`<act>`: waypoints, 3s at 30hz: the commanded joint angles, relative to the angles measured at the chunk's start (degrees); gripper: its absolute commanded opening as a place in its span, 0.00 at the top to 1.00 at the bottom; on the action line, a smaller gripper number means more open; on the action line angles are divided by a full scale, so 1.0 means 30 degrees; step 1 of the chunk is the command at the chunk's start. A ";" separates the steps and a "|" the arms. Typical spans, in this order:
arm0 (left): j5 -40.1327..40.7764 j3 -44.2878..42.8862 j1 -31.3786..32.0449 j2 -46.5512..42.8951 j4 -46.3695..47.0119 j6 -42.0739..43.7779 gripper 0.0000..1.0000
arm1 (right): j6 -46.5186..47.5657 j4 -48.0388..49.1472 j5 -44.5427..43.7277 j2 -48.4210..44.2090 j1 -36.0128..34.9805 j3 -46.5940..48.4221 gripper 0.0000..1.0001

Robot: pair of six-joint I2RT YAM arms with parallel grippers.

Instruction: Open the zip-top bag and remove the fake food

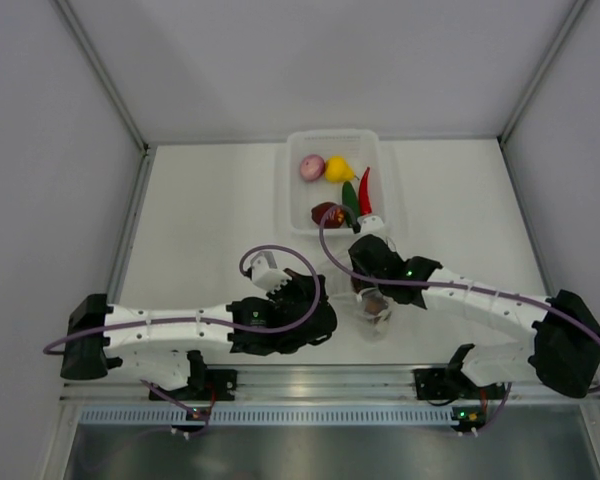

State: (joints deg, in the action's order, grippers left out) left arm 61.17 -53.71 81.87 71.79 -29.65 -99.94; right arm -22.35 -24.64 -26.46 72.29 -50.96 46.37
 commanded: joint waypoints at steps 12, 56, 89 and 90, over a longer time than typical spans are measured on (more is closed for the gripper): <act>0.0676 -0.0318 0.0046 0.0503 0.0156 0.0793 1.00 | -0.0665 0.2941 -0.0232 0.2561 0.1136 -0.0544 0.27; 0.3810 -0.2106 0.0016 -0.0431 0.0098 0.8499 1.00 | -0.0139 0.0626 -0.0116 -0.0746 -0.4749 0.3528 0.56; 0.2140 0.1934 -0.1273 -0.2510 0.0010 0.8265 1.00 | 0.1150 -0.0720 0.3252 -0.4500 -0.0803 0.9795 0.64; 0.2111 0.2112 -0.1302 -0.2775 -0.0019 0.8265 1.00 | 0.1209 -0.0808 0.3688 -0.4063 -0.0101 1.0290 0.64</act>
State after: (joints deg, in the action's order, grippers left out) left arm 67.48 -48.84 78.28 66.96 -30.22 -74.76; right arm -20.78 -25.02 -17.58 57.87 -55.83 72.93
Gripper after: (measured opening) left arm 0.021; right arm 0.729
